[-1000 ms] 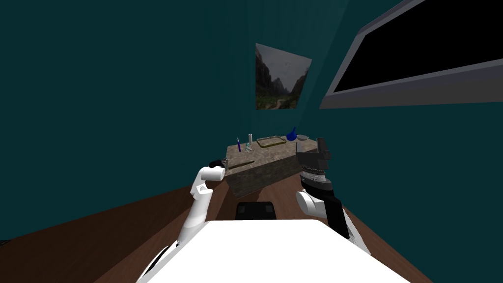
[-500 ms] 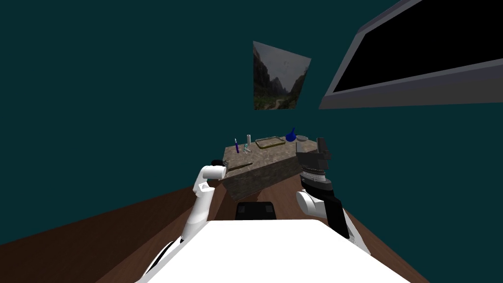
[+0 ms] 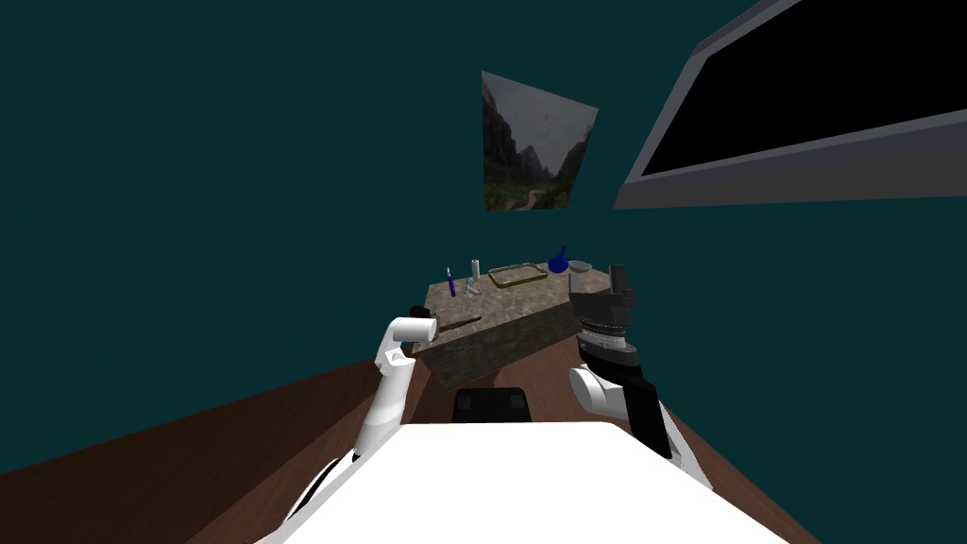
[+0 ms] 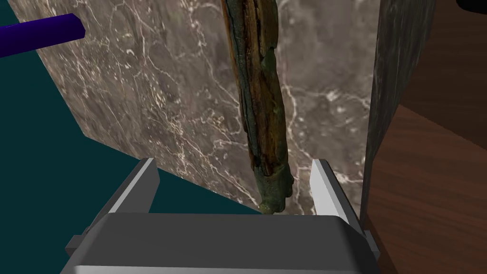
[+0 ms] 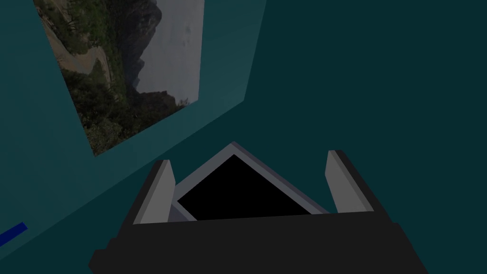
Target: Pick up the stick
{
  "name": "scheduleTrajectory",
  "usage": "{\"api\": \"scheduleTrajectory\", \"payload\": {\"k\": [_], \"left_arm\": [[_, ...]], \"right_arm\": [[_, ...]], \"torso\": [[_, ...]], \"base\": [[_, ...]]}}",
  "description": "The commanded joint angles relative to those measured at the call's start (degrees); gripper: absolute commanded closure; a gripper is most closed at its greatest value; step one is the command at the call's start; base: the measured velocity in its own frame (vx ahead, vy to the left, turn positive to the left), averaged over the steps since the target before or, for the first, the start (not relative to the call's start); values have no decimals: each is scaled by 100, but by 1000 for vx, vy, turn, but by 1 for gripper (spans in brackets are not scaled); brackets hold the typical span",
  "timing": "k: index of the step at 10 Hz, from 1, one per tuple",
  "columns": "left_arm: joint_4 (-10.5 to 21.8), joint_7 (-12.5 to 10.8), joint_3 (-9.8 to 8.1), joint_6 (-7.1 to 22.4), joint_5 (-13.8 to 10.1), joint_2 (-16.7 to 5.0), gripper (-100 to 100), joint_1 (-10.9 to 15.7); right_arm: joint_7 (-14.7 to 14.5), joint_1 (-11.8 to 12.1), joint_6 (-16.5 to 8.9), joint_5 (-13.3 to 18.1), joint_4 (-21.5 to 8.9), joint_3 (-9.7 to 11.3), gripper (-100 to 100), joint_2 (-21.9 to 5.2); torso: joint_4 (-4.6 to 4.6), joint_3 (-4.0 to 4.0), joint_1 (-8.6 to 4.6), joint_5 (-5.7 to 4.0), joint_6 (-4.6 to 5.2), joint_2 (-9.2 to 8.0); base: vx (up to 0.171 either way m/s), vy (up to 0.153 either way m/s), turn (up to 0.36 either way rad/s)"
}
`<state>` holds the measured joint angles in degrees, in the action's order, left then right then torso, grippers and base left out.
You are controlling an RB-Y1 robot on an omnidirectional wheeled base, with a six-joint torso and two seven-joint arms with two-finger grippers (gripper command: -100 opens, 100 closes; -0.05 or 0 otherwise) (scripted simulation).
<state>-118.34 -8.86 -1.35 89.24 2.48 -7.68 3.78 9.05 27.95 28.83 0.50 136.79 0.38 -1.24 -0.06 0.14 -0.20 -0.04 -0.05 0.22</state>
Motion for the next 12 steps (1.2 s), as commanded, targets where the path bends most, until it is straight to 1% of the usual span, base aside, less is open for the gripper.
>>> {"api": "scheduleTrajectory", "payload": {"k": [1,2,3,5,7,8,9,10,12], "left_arm": [[54,-14,-21,262,-18,48,-100,52],[97,-28,-29,424,-23,95,-100,86],[97,-28,-29,439,-23,95,-100,86],[163,-50,-42,707,-33,186,-100,138],[208,-66,-51,884,-39,281,-100,172],[204,-61,-44,797,-35,251,-100,151],[205,-63,-43,817,-35,257,0,152],[372,-187,-53,758,77,312,-100,249],[706,-435,-73,644,300,422,-100,442]], "right_arm": [[0,0,0,0,0,0,0,0],[0,0,0,0,0,0,0,0],[0,0,0,0,0,0,0,0],[0,0,0,0,0,0,0,0],[0,0,0,0,0,0,0,0],[0,0,0,0,0,0,0,0],[0,0,0,0,0,0,0,0],[0,0,0,0,0,0,0,0],[0,-2,-1,0,-1,0,0,-1]], "torso": [[0,0,0,0,0,0],[0,0,-4,0,0,2],[-2,6,-5,-1,0,11],[0,0,0,0,0,1],[-1,1,1,0,0,2],[0,1,3,1,0,1],[1,-4,10,2,-1,-7],[3,-8,15,3,-1,-14],[9,-23,42,9,4,-41]], "base": [[49,-53,-7],[85,-57,-5],[60,-41,0],[49,-43,-2],[50,-37,0],[22,-15,2],[0,0,0],[-23,43,-124],[-77,94,-270]]}}
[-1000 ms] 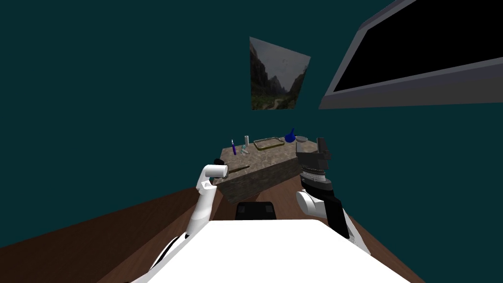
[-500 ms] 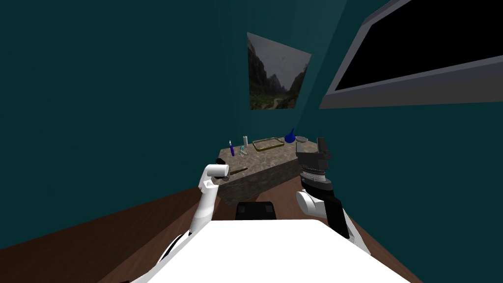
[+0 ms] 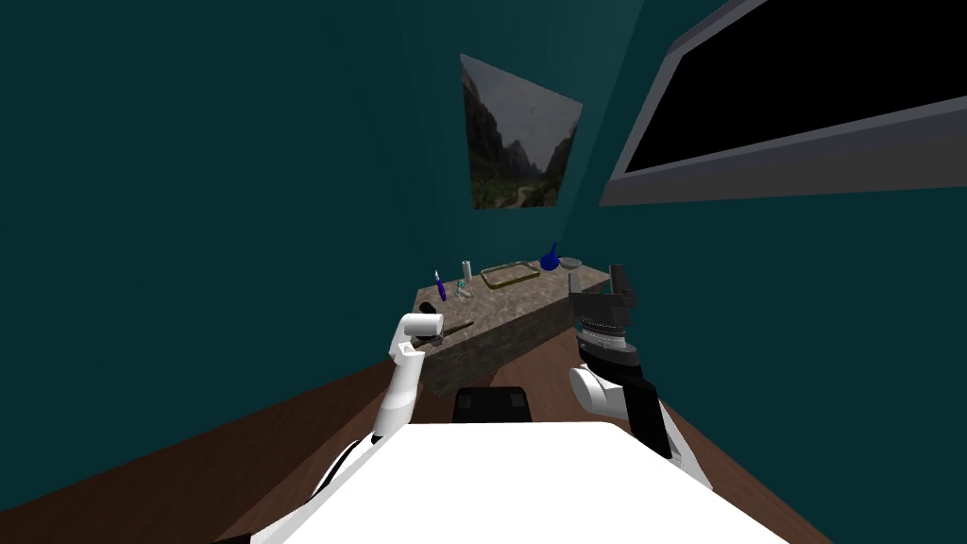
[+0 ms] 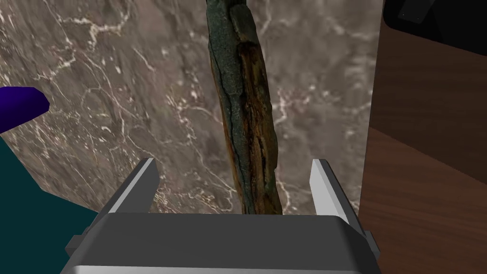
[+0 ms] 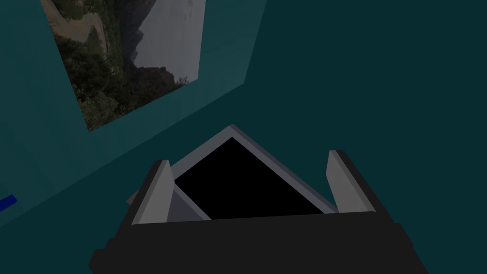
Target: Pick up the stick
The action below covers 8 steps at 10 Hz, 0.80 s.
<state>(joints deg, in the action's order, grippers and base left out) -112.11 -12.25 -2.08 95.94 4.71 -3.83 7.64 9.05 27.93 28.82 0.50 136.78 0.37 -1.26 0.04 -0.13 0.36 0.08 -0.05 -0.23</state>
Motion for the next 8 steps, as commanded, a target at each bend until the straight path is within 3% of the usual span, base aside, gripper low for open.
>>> {"api": "scheduleTrajectory", "payload": {"k": [1,7,8], "left_arm": [[250,-221,-11,-82,188,92,-100,153],[1251,-965,-70,-423,857,423,-100,734],[1133,-873,-64,-381,796,381,-100,679]], "right_arm": [[0,0,0,0,0,0,0,0],[0,0,0,0,0,0,0,0],[0,0,0,0,0,0,0,0]], "torso": [[0,0,0,0,0,0],[0,-3,-1,2,0,-6],[-7,3,-3,9,6,-1]], "base": [[-83,143,-212],[-101,108,-225],[-40,48,-47]]}}
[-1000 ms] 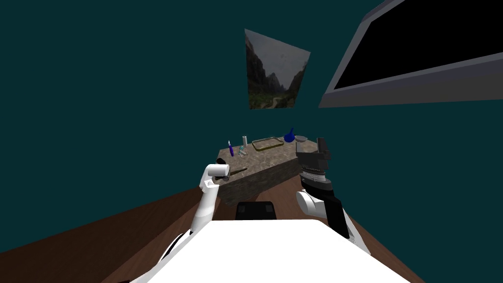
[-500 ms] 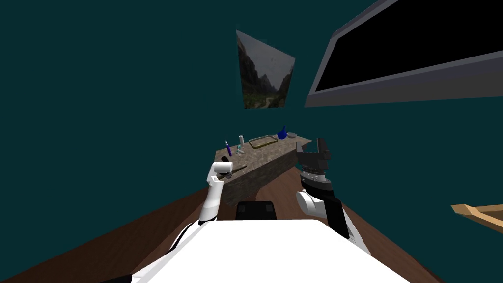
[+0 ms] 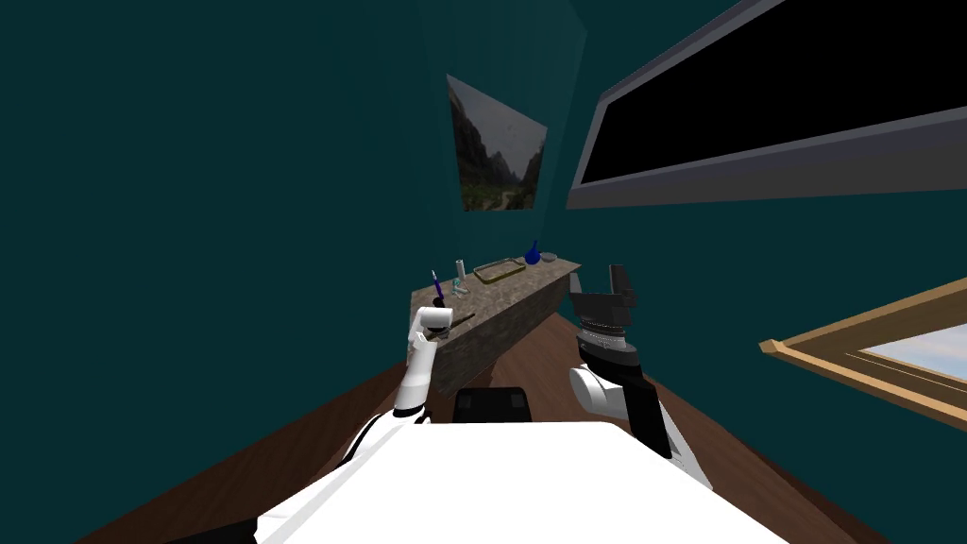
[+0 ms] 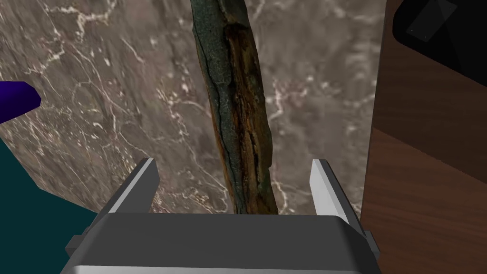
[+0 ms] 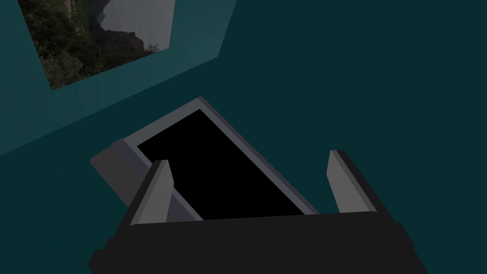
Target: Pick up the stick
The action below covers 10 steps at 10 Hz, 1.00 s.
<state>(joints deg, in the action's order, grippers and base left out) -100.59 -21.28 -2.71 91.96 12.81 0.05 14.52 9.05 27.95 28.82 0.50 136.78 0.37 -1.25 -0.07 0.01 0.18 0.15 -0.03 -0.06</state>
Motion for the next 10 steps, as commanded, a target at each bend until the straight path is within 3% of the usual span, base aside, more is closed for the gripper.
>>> {"api": "scheduleTrajectory", "payload": {"k": [1,5,6,7,10], "left_arm": [[0,0,0,0,0,0,100,0],[-3,-5,-6,4,-2,-1,100,-2],[-3,-5,-5,4,-2,-1,0,-3],[-235,186,13,88,-176,-76,100,-148],[-736,558,43,259,-510,-241,100,-439]], "right_arm": [[0,0,0,0,0,0,0,0],[0,1,0,0,1,0,0,0],[0,1,0,0,1,0,0,0],[0,1,0,0,1,0,0,0],[0,2,1,0,1,1,0,1]], "torso": [[0,0,0,0,0,0],[-7,16,-21,-6,5,25],[-7,16,-22,-7,5,26],[-7,16,-22,-7,5,26],[-15,40,-71,-16,4,68]], "base": [[-9,9,7],[-2,1,1],[0,0,0],[78,-78,318],[126,-129,256]]}}
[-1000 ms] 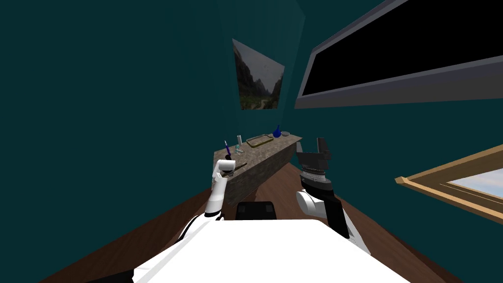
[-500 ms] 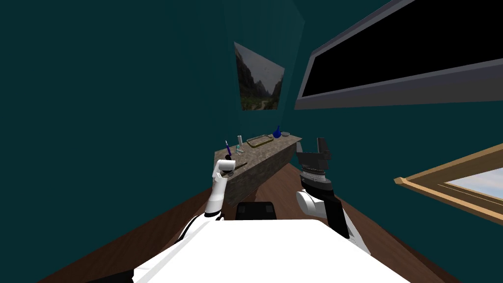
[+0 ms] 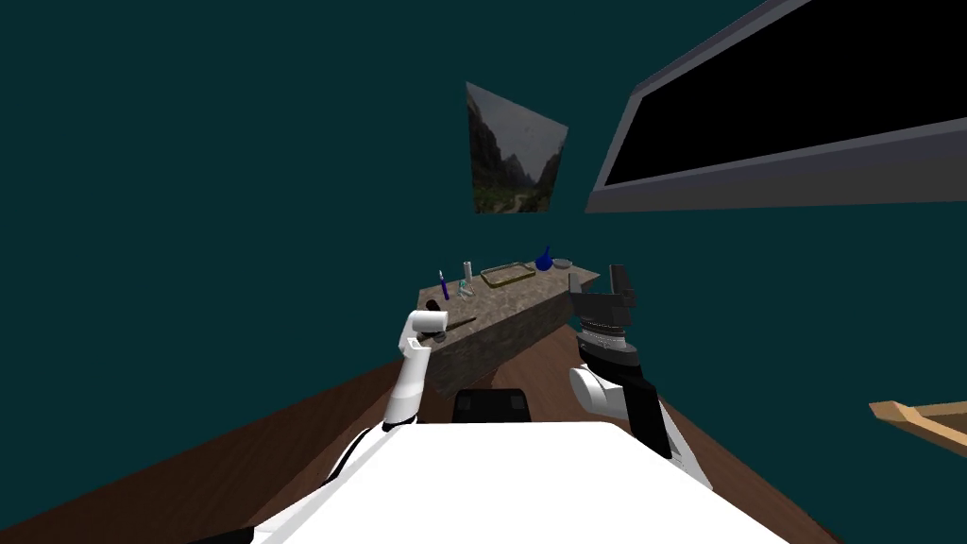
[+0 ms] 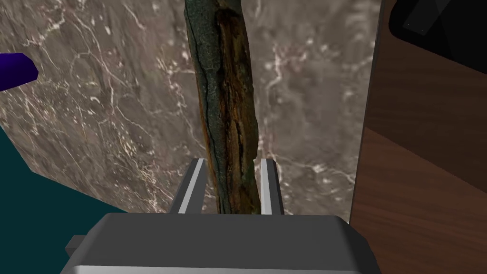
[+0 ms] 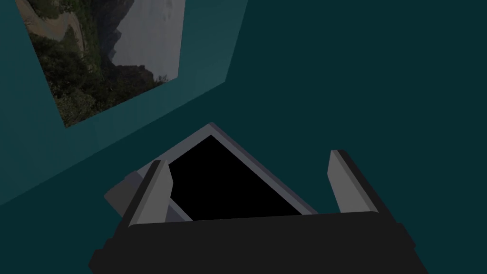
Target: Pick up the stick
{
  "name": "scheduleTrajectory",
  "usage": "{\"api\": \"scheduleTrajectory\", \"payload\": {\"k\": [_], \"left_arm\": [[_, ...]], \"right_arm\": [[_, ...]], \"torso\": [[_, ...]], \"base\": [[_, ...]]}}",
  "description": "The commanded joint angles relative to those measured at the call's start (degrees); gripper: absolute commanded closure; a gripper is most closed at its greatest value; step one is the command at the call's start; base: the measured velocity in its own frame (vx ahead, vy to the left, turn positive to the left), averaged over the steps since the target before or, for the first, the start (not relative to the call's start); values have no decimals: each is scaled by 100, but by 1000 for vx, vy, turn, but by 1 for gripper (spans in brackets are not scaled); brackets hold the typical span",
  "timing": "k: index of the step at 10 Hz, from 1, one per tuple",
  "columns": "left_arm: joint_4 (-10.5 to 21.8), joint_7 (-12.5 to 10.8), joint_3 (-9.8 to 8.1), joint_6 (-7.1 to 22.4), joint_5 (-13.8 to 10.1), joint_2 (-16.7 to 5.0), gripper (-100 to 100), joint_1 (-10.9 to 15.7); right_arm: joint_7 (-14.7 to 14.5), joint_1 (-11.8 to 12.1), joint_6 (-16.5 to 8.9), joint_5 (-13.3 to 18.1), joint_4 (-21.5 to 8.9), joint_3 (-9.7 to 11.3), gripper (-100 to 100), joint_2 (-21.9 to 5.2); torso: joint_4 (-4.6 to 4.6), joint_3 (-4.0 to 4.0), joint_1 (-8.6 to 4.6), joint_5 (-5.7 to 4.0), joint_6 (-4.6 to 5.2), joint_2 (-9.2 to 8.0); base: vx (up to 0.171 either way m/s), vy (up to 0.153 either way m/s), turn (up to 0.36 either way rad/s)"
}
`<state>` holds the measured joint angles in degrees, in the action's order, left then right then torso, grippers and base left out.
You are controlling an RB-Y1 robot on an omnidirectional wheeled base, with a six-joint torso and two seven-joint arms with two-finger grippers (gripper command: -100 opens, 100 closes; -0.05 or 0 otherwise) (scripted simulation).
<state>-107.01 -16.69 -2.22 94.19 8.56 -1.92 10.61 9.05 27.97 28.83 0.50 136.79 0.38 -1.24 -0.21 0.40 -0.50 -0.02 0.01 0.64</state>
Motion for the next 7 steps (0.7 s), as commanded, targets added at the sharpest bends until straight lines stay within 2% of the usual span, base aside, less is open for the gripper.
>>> {"api": "scheduleTrajectory", "payload": {"k": [1,5,6,7], "left_arm": [[-260,223,4,93,-197,-99,100,-144],[-928,719,43,320,-643,-319,100,-531],[-820,617,45,282,-560,-278,100,-469],[-836,646,44,291,-573,-285,0,-481]], "right_arm": [[0,0,0,0,0,0,0,0],[0,0,0,0,0,0,0,0],[0,-1,0,0,0,0,0,0],[0,-2,0,0,0,0,0,-1]], "torso": [[0,0,0,0,0,0],[3,-8,12,2,1,-14],[3,-8,2,0,2,-15],[5,-12,20,3,8,-23]], "base": [[98,-100,229],[77,-107,218],[30,-65,50],[5,-12,-8]]}}
